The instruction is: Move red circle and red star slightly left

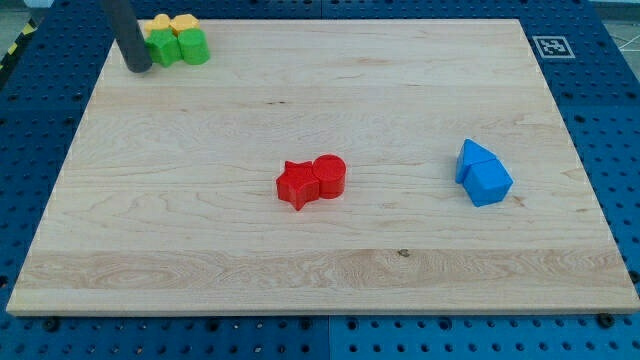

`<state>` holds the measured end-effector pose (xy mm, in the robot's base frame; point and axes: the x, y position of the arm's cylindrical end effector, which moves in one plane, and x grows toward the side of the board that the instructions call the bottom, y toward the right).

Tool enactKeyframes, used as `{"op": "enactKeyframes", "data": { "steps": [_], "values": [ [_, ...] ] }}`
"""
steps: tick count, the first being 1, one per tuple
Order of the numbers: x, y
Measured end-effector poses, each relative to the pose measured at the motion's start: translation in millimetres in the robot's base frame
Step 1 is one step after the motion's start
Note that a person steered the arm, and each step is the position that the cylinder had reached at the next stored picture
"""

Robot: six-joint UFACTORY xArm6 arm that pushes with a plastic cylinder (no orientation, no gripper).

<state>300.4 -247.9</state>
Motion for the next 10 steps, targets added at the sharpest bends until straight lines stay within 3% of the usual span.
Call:
{"op": "enactKeyframes", "data": {
  "steps": [3,8,10],
  "values": [
    [77,39],
    [145,259],
    [176,298]
  ]
}}
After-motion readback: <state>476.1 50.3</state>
